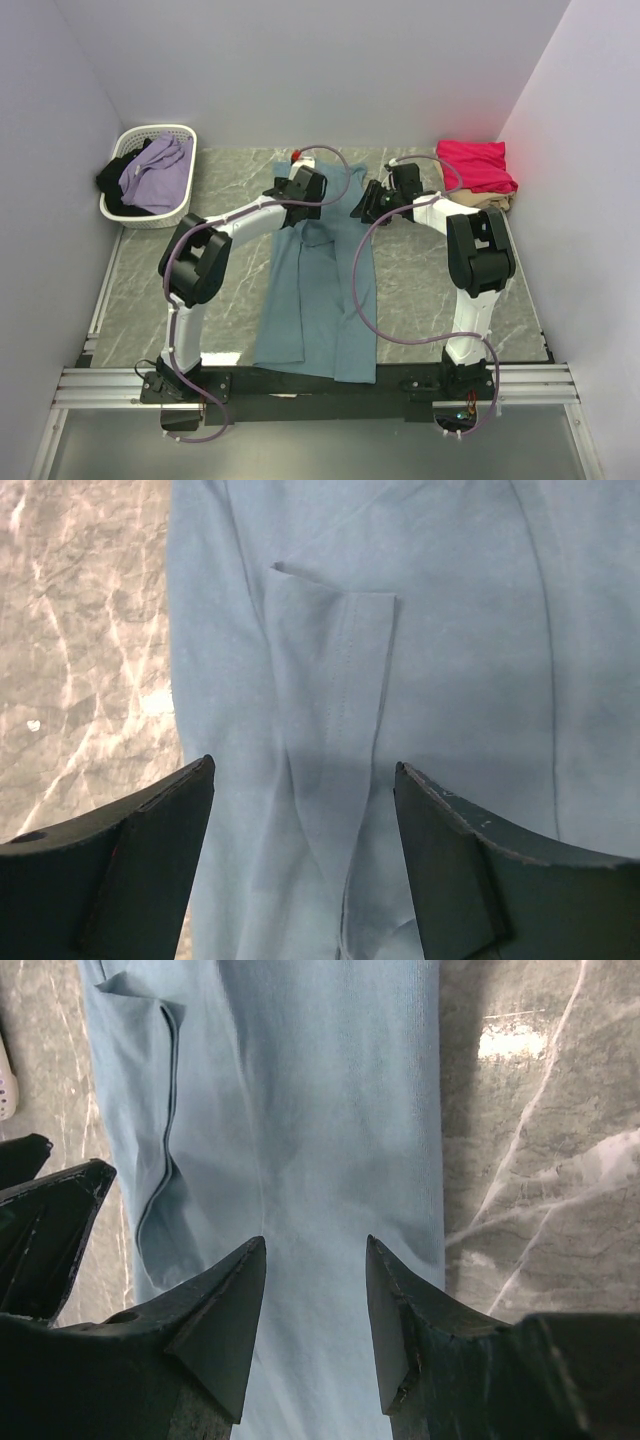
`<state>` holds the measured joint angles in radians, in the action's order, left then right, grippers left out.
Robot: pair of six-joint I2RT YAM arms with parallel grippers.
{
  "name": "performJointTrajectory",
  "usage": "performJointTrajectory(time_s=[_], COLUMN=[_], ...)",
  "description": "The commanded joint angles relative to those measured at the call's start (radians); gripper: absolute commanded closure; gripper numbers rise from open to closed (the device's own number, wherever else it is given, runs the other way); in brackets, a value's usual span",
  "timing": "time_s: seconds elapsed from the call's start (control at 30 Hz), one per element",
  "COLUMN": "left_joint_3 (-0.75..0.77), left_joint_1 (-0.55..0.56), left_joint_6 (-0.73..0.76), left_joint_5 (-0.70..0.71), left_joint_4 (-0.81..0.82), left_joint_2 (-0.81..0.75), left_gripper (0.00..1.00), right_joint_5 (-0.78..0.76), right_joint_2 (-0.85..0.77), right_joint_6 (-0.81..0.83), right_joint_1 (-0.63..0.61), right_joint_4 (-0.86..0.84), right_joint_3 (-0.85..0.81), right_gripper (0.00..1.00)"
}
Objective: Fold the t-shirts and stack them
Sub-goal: Fold the tshirt
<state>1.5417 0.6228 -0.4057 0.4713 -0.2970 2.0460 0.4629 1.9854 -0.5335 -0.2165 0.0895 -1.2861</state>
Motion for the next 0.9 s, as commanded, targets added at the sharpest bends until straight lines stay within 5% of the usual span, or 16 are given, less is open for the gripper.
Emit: performJointTrajectory(time_s=[0.0,0.67,0.87], left_joint_3=[0.035,0.024,0.061], left_joint_1=[0.018,0.041,0.043], left_joint_6=[0.024,0.044,0.065], left_joint_5=[-0.008,0.049,0.111], left_joint_4=[-0.013,-0.030,-0.054], left_joint_2=[0.002,0.068,0.106], left_gripper=[0.22,0.22,0.29], right_joint_5=[0.003,0.010,0.013], right_joint_2=[-0.007,0.007,0.015], right_joint_6=[0.012,0.018,0.017], right_joint_1=[-0.009,-0.009,-0.007], right_joint_4=[-0.013,0.003,0.000], right_joint_3=[-0.016,-0.028,-0.030], right_gripper=[0.48,0.48,0.48])
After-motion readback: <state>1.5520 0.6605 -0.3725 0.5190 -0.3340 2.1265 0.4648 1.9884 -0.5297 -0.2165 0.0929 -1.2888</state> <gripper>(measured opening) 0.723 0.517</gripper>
